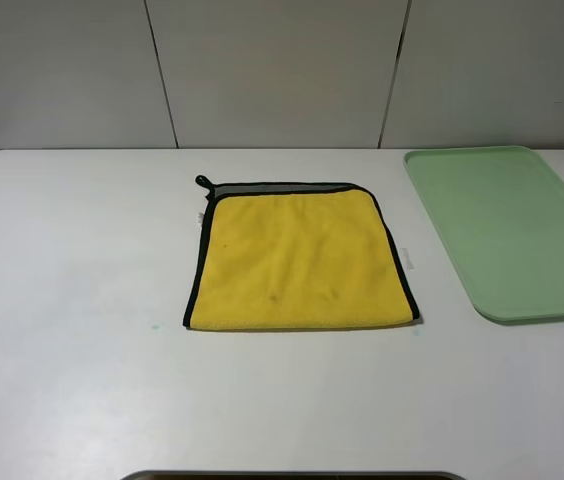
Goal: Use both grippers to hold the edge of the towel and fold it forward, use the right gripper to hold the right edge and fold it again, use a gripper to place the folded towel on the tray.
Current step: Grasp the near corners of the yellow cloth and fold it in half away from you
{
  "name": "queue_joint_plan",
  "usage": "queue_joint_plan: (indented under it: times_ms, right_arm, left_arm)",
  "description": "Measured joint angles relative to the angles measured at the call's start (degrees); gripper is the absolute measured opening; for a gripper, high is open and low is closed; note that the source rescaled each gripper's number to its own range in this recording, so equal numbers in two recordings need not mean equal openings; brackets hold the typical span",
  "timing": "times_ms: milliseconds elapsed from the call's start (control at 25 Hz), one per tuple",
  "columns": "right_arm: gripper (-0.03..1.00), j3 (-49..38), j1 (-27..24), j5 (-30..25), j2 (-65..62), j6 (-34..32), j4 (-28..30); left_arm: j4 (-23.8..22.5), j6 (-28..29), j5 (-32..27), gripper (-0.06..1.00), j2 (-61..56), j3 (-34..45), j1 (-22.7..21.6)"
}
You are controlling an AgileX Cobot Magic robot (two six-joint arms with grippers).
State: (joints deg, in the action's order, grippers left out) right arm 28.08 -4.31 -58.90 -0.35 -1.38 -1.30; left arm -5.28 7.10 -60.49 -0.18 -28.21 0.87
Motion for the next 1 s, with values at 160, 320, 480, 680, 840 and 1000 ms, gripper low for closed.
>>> queue_joint_plan:
  times_ms: [160, 320, 480, 680, 840, 1000]
  right_arm:
    - [1.0, 0.0, 0.0, 0.0, 0.0, 0.0, 0.0]
    - [1.0, 0.0, 0.0, 0.0, 0.0, 0.0, 0.0]
    - [1.0, 0.0, 0.0, 0.0, 0.0, 0.0, 0.0]
    - [1.0, 0.0, 0.0, 0.0, 0.0, 0.0, 0.0]
    - [1.0, 0.0, 0.0, 0.0, 0.0, 0.0, 0.0]
    - [1.0, 0.0, 0.0, 0.0, 0.06, 0.0, -1.12]
  left_arm:
    - [0.0, 0.0, 0.0, 1.0, 0.0, 0.0, 0.0]
    - [0.0, 0.0, 0.0, 1.0, 0.0, 0.0, 0.0]
    - [0.0, 0.0, 0.0, 1.0, 0.0, 0.0, 0.0]
    - [0.61, 0.0, 0.0, 1.0, 0.0, 0.0, 0.0]
    - [0.85, 0.0, 0.0, 1.0, 0.0, 0.0, 0.0]
    - [1.5, 0.0, -0.34, 0.99, 0.75, -1.02, 0.0]
